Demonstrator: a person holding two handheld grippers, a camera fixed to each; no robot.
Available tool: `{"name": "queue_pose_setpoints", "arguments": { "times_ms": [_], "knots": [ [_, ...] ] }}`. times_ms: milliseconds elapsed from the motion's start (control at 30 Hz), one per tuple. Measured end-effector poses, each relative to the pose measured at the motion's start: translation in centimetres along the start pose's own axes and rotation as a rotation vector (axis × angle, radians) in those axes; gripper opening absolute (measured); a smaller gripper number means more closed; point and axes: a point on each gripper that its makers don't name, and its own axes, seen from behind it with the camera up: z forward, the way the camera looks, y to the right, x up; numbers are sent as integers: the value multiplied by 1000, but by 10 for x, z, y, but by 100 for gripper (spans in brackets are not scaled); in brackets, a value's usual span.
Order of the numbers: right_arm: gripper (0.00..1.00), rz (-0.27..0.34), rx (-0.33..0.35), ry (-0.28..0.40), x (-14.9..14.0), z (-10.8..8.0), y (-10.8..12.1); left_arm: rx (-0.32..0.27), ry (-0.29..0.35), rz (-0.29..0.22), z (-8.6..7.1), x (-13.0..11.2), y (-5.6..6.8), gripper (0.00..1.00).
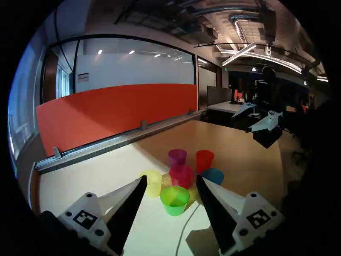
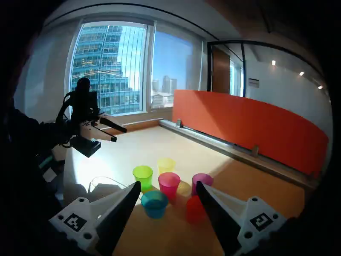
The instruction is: Pour water
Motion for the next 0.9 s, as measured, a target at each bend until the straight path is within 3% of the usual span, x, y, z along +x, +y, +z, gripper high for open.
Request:
{"name": "queue_pose_setpoints", "arguments": {
  "times_ms": [900],
  "knots": [
    [100,-23,32,-96,-69,35,-6,-35,-155,9,33,-80,11,85]
  ]
}}
